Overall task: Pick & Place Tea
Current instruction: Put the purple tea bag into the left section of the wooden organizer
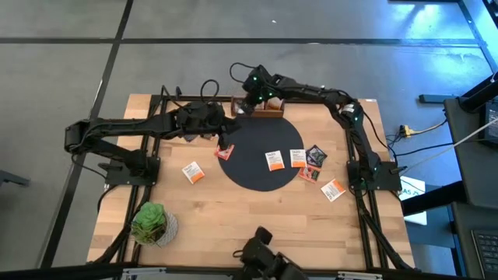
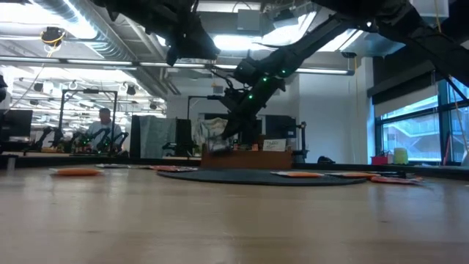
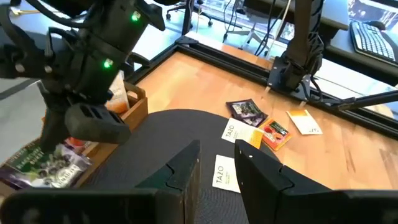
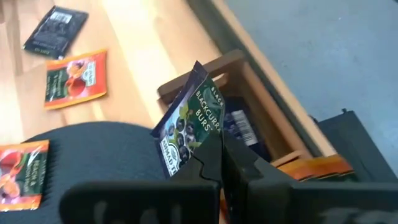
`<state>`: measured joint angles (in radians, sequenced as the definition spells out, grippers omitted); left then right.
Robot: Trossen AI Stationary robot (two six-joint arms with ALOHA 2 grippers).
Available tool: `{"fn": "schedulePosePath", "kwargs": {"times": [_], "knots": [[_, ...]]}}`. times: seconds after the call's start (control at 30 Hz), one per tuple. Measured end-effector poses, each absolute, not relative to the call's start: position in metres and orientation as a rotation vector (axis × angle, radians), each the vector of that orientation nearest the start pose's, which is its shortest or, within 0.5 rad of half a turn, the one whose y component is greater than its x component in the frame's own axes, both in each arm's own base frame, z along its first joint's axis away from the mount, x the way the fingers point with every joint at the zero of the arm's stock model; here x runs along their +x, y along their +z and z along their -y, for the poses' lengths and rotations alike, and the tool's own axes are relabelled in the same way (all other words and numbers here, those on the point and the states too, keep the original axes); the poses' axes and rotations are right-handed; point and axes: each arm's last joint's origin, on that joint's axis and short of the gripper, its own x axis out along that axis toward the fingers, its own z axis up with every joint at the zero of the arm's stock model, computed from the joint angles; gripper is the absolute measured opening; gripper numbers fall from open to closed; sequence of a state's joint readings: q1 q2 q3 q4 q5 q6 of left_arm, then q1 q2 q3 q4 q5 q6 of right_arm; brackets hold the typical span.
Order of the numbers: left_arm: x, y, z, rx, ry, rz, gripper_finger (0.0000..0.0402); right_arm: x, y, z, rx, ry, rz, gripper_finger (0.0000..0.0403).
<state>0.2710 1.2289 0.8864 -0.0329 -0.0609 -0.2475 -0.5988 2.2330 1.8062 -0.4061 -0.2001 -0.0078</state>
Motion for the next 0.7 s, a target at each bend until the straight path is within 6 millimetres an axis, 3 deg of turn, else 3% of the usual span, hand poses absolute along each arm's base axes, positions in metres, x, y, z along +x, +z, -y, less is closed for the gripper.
{"fn": "schedulePosePath", "kwargs": {"times": [0.33,0.5,0.7], "knots": [[0.263,0.289,-0.075,-0.265,0.372,-0.346,0.0095,0.403,0.199,0.296,0.287,-0.484,-0.708,0.0004],[0.263,0.289,-0.075,-0.257,0.372,-0.351,0.0095,0.405,0.201,0.296,0.259,-0.490,-0.690,0.0005],[0.262,0.288,-0.076,-0.243,0.410,-0.361,0.0095,0.419,0.206,0.287,0.080,-0.521,-0.656,0.0005]]}}
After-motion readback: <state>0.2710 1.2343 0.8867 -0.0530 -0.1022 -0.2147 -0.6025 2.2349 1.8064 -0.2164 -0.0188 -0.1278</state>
